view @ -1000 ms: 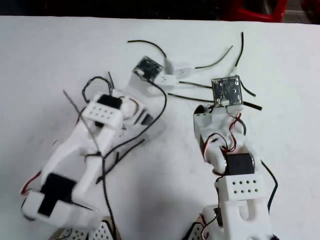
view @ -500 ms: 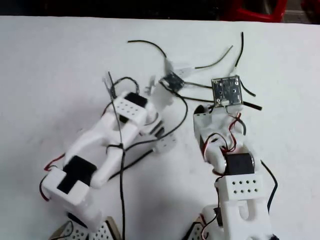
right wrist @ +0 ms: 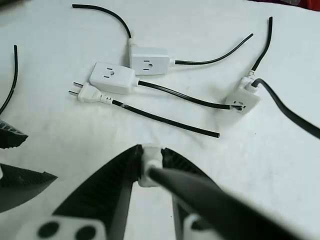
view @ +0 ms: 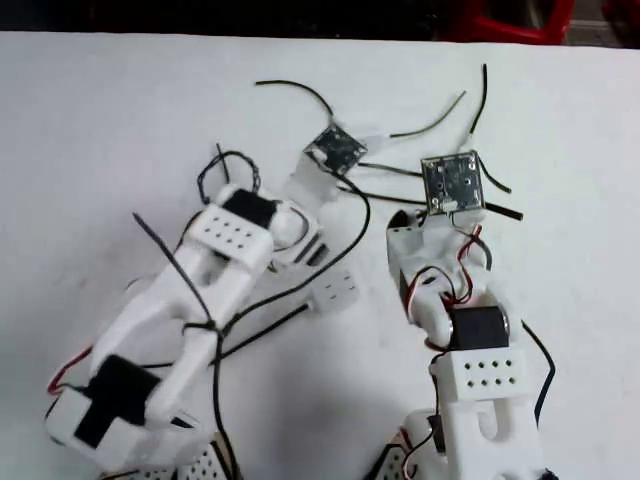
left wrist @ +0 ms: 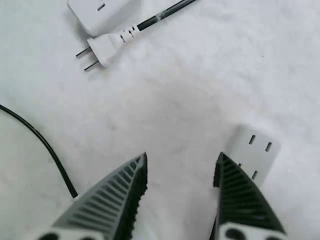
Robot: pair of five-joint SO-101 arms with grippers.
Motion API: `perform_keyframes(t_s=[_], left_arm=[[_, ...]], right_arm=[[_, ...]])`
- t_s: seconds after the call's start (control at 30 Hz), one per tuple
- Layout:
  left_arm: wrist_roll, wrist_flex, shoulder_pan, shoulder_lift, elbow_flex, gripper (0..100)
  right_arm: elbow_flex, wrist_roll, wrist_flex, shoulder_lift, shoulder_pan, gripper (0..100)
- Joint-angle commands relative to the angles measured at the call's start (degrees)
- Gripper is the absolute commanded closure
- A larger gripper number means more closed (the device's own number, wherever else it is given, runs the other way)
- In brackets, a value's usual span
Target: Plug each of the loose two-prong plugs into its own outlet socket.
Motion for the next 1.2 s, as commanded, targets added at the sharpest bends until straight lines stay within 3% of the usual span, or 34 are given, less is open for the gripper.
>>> perform_keyframes(t_s=[0.0, 0.17, 0.33, 0.6, 0.7, 0.9, 1.17], left_arm=[[0.9, -1.3, -1.2, -7.3, 2.1, 75], [1.3, 1.7, -5.7, -16.4, 5.7, 75], [1.3, 1.8, -10.8, -30.5, 16.9, 75], [0.7, 1.8, -24.8, -52.3, 35.3, 75], [-2.7, 1.9, -29.1, -57.5, 40.4, 75], [-6.7, 1.5, -34.3, -61.2, 46.7, 75], [-8.2, -4.2, -36.7, -61.5, 56.8, 75]], right_arm=[[-0.3, 0.9, -1.0, 0.1, -0.4, 98.1], [-0.4, 1.1, 0.8, 0.1, -2.4, 98.1], [-0.8, 4.3, 4.9, -0.6, -5.1, 98.1], [-4.7, 2.5, 12.9, 0.0, -9.6, 98.1], [-2.0, 2.5, 13.9, -0.5, -13.7, 98.1], [2.5, 2.5, 12.6, 0.0, -18.5, 98.1], [11.0, 2.7, -0.5, 0.0, -18.6, 98.1]])
